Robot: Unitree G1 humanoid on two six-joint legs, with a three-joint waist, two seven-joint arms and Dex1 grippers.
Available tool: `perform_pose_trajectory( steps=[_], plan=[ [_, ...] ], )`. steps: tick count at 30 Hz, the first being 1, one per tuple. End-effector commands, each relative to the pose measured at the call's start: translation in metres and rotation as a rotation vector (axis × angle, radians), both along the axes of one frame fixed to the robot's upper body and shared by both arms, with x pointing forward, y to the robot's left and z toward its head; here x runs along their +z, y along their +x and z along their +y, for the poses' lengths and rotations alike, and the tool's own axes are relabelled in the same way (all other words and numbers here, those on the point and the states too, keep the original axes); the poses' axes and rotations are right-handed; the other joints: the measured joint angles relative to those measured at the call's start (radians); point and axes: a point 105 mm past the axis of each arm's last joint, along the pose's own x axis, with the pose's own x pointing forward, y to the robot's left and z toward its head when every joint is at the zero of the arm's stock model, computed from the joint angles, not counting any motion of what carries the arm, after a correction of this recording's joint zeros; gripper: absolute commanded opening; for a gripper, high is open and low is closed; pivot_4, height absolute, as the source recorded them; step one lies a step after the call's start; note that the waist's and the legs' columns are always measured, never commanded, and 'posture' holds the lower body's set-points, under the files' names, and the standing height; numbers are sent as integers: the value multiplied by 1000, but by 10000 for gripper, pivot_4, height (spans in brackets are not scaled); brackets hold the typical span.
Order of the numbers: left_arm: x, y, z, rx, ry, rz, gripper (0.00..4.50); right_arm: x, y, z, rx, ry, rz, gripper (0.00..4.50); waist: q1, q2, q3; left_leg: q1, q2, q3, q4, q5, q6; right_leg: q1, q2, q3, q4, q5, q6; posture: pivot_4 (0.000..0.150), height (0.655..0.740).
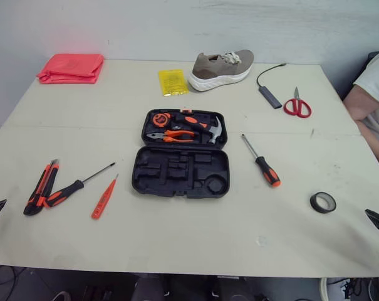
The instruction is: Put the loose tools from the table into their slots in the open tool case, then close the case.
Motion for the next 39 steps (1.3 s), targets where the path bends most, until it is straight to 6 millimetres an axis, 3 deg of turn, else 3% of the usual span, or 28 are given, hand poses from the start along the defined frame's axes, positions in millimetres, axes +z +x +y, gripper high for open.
perform_pose_trajectory(
  steps=[1,3,4,7,10,13,15,17,22,23,26,29,34,39],
  plan=[
    [28,4,-3,-15,-45,-131,44762,7,8,5,15,19,-43,45000,0,0,0,0,0,0,0,0,0,0,0,0,0,0,0,1500,7400],
    [44,13,-21,-108,-131,-201,44762,14,24,24,88,67,-64,45000,-2,-2,-1,0,0,0,1,0,0,0,0,0,1,0,0,1500,7400],
    [50,21,-37,-176,-154,-213,44762,18,34,43,159,102,-66,45000,-4,-2,-1,0,1,0,2,0,0,0,0,0,3,0,0,1500,7400],
    [56,37,-76,-309,-161,-196,44762,28,51,83,279,188,-72,45000,-5,-1,-1,0,1,0,3,0,0,3,0,2,8,0,0,1500,7400],
    [60,43,-92,-332,-166,-189,44762,33,58,97,303,223,-71,45000,0,0,0,0,0,0,4,1,1,3,0,2,10,-1,-1,1500,7400],
    [51,67,-137,-383,-184,-108,44762,34,77,167,497,276,2,45000,1,0,0,0,0,0,6,2,2,2,1,1,11,-1,-1,1500,7400],
    [50,80,-150,-370,-188,-102,39120,30,86,188,543,271,47,39267,1,0,0,0,0,0,9,2,3,2,1,2,15,-1,-1,1500,7400],
    [52,89,-155,-355,-193,-108,31427,25,93,197,561,246,77,31187,7,0,0,-2,0,0,10,3,2,1,1,2,16,-1,-1,1500,7400],
    [42,116,-172,-348,-203,-71,7320,19,123,220,559,192,72,3700,20,-1,0,-3,-1,2,11,8,1,0,2,1,16,-1,-1,1500,7400],
    [38,121,-176,-349,-194,-62,2586,18,129,224,554,175,72,0,22,-1,0,-3,-1,2,11,8,1,0,3,1,16,-1,-1,1500,7400],
    [26,151,-197,-342,-243,-47,569,13,157,235,508,123,62,0,24,-1,0,-3,-1,2,14,8,1,0,7,1,17,0,0,1500,7400],
    [15,168,-210,-352,-267,-12,569,8,168,244,519,64,54,0,25,-1,-1,-5,0,1,16,9,3,0,8,1,17,0,0,1500,7400],
    [-3,185,-226,-373,-282,62,569,8,185,258,516,36,29,0,20,-1,-1,-9,1,3,23,8,5,0,10,1,18,0,1,1500,7400],
    [-3,199,-246,-424,-317,58,569,11,194,270,536,14,9,0,20,-1,-1,-8,1,3,24,8,5,-1,11,1,19,0,1,1500,7400]
  ],
)
